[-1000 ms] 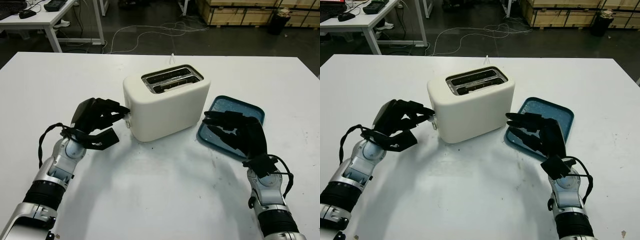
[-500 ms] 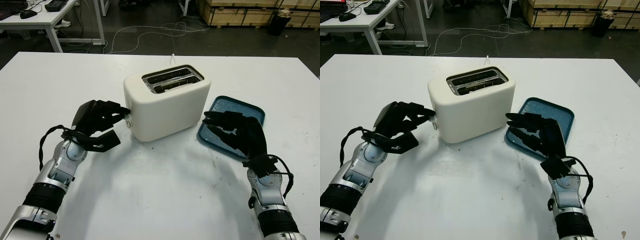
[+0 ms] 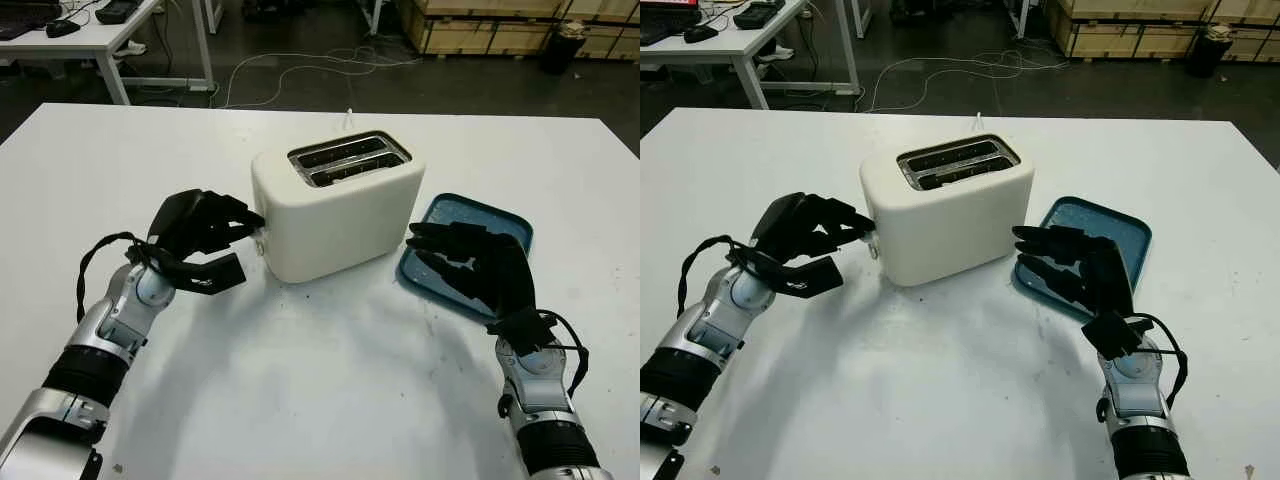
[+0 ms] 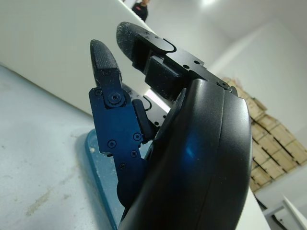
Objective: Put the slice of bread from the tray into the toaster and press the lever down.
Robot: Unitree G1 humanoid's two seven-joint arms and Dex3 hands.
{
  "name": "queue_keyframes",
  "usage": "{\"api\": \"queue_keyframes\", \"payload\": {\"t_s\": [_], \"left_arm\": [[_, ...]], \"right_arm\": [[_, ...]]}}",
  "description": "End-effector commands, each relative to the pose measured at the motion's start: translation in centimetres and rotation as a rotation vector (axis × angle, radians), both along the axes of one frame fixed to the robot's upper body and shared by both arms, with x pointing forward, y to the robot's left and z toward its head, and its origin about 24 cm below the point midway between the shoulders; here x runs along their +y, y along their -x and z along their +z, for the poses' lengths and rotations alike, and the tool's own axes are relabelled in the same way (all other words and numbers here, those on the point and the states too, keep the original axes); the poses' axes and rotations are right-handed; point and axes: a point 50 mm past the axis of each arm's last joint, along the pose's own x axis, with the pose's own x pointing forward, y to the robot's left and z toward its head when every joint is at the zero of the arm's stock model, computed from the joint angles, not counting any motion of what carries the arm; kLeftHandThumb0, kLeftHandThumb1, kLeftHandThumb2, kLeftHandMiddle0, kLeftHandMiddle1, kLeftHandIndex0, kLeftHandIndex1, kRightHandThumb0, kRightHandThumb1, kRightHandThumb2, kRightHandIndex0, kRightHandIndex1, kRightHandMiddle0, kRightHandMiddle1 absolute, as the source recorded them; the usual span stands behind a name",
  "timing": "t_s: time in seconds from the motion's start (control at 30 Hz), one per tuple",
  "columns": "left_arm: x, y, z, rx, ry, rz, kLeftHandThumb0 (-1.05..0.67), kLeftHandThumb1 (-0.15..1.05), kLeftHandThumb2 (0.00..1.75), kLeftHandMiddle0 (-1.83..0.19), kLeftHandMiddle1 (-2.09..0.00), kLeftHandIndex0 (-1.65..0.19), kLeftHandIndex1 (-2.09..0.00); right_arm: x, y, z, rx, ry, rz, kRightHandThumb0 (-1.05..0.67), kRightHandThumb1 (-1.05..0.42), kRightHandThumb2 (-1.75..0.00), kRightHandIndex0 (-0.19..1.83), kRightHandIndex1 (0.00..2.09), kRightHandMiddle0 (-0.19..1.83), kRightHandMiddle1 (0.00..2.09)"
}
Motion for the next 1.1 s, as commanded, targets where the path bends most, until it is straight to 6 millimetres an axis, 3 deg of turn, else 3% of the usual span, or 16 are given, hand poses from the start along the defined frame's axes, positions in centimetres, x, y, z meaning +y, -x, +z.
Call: {"api": "queue_keyframes", "payload": {"t_s": [0.0,0.2,0.57,0.67,0.83,1.07], "left_arm": [[-4.0,0.6,-2.5,0.116,-0.080,-0.155,-0.29,0.89,0.02,-0.91,-1.14,-1.22,-0.03],[-4.4,0.7,-2.6,0.125,-0.074,-0.156,-0.29,0.89,0.01,-0.96,-1.10,-1.25,-0.04],[-6.0,1.5,-4.4,0.151,0.038,-0.158,-0.24,0.90,0.01,-0.92,-1.22,-1.28,-0.05],[-7.1,1.5,-6.2,0.206,0.093,-0.087,-0.25,0.92,0.05,-0.86,-1.20,-1.23,-0.03],[-9.6,2.7,-11.6,0.397,0.184,0.021,-0.22,0.92,0.15,-0.83,-1.17,-1.21,-0.02],[-10.2,3.2,-12.7,0.445,0.198,0.028,-0.24,0.92,0.17,-0.85,-1.06,-1.19,-0.01]], "right_arm": [[-0.3,0.1,-0.1,0.009,0.005,-0.014,-0.37,-0.91,0.00,1.13,0.03,1.06,0.00],[-0.3,0.1,0.0,0.010,0.007,-0.015,-0.36,-0.91,0.00,1.13,0.03,1.06,0.00],[-0.4,0.1,-0.1,0.008,0.007,-0.011,-0.36,-0.90,0.00,1.14,0.02,1.07,0.00],[-0.5,0.0,-0.1,0.012,0.005,-0.010,-0.37,-0.90,0.00,1.14,0.02,1.07,0.00],[-0.8,0.1,0.0,0.011,0.026,-0.008,-0.36,-0.90,0.00,1.14,0.02,1.07,0.00],[-1.4,0.2,0.0,0.011,0.035,-0.010,-0.37,-0.89,0.00,1.15,0.03,1.07,0.00]]}}
